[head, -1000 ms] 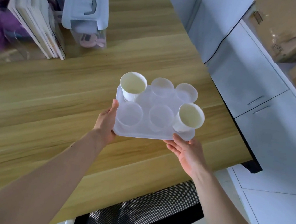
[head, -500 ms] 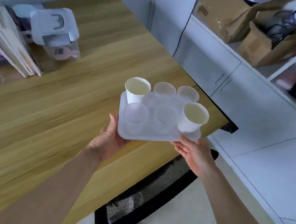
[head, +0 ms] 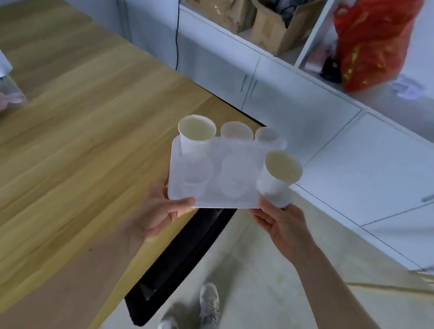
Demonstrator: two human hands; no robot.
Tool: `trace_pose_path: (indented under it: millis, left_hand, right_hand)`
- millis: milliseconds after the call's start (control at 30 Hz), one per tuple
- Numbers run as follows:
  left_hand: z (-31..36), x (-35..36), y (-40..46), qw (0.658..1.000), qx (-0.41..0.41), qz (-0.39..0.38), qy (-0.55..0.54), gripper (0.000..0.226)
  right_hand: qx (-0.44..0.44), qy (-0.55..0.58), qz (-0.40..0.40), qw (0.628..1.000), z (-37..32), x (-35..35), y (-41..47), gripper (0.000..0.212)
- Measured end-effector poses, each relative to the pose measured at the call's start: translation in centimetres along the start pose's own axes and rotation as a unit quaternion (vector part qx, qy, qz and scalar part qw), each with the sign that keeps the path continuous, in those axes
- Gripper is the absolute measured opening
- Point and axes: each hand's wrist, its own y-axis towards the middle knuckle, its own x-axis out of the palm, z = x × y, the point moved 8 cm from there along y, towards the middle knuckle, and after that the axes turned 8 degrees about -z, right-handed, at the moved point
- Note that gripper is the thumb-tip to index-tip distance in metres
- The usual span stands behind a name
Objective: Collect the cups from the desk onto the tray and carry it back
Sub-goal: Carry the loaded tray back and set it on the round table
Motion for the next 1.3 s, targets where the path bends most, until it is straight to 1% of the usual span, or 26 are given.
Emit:
trace_pose_path:
  millis: [100, 167, 233, 367, 433, 567, 633, 700, 767, 833, 1033, 1100, 1167, 1300]
  left_hand:
    - [-1.1, 3.1, 1.0, 0.999, -0.023, -0.037, 0.003, 0.082]
    - [-1.5, 5.0, 1.6, 0.998, -0.031, -0.052, -0.009, 0.076]
    - [-2.1, 7.4, 2.4, 0.996, -0.037, -0.076, 0.003, 0.075]
    - [-4.0, 11.9, 4.0, 0.992, -0.057, -0.099, 0.051, 0.087]
    - [-5.3, 14.6, 4.8, 0.988, -0.066, -0.120, 0.070, 0.087]
    - [-8.1, 20.6, 5.8, 0.982, -0.098, -0.151, 0.050, 0.103]
    - [-9.4, 23.4, 6.1, 0.980, -0.105, -0.163, 0.043, 0.101]
    - [-11.0, 26.5, 6.4, 0.978, -0.113, -0.172, 0.044, 0.100]
    - [-12.9, 29.6, 6.7, 0.974, -0.124, -0.182, 0.045, 0.108]
    - [-14.7, 32.5, 7.1, 0.971, -0.130, -0.194, 0.046, 0.111]
    - [-19.1, 39.9, 8.6, 0.961, -0.144, -0.227, 0.072, 0.106]
    - [-20.3, 42.3, 9.5, 0.952, -0.148, -0.247, 0.102, 0.105]
    - [-21.5, 44.6, 10.5, 0.941, -0.151, -0.273, 0.134, 0.100]
    - [-23.7, 48.8, 12.8, 0.922, -0.156, -0.309, 0.173, 0.092]
  right_hand:
    - [-0.010, 0.025, 0.034, 0.999, -0.1, -2.8, -2.2, 0.016]
    - [-0.019, 0.039, 0.054, 0.998, -0.2, -4.7, -3.7, 0.015]
    - [-0.029, 0.053, 0.074, 0.995, -0.4, -6.8, -5.3, 0.015]
    - [-0.055, 0.077, 0.116, 0.989, -0.8, -11.5, -9.1, 0.017]
    - [-0.069, 0.089, 0.130, 0.985, -1.2, -13.9, -11.1, 0.022]
    - [-0.091, 0.101, 0.157, 0.978, -1.9, -18.8, -15.3, 0.029]
    - [-0.099, 0.103, 0.169, 0.975, -2.2, -21.1, -17.2, 0.034]
    - [-0.106, 0.112, 0.191, 0.969, -2.3, -23.8, -19.4, 0.042]
    - [-0.111, 0.121, 0.212, 0.963, -2.3, -26.8, -21.5, 0.053]
    - [-0.116, 0.123, 0.230, 0.958, -2.5, -29.7, -23.5, 0.059]
    - [-0.122, 0.123, 0.273, 0.946, -2.8, -36.7, -28.3, 0.057]
    - [-0.125, 0.125, 0.293, 0.940, -2.8, -39.2, -29.8, 0.055]
    - [-0.128, 0.128, 0.316, 0.931, -2.7, -41.5, -31.0, 0.054]
    - [-0.154, 0.133, 0.343, 0.917, -2.9, -45.6, -32.9, 0.060]
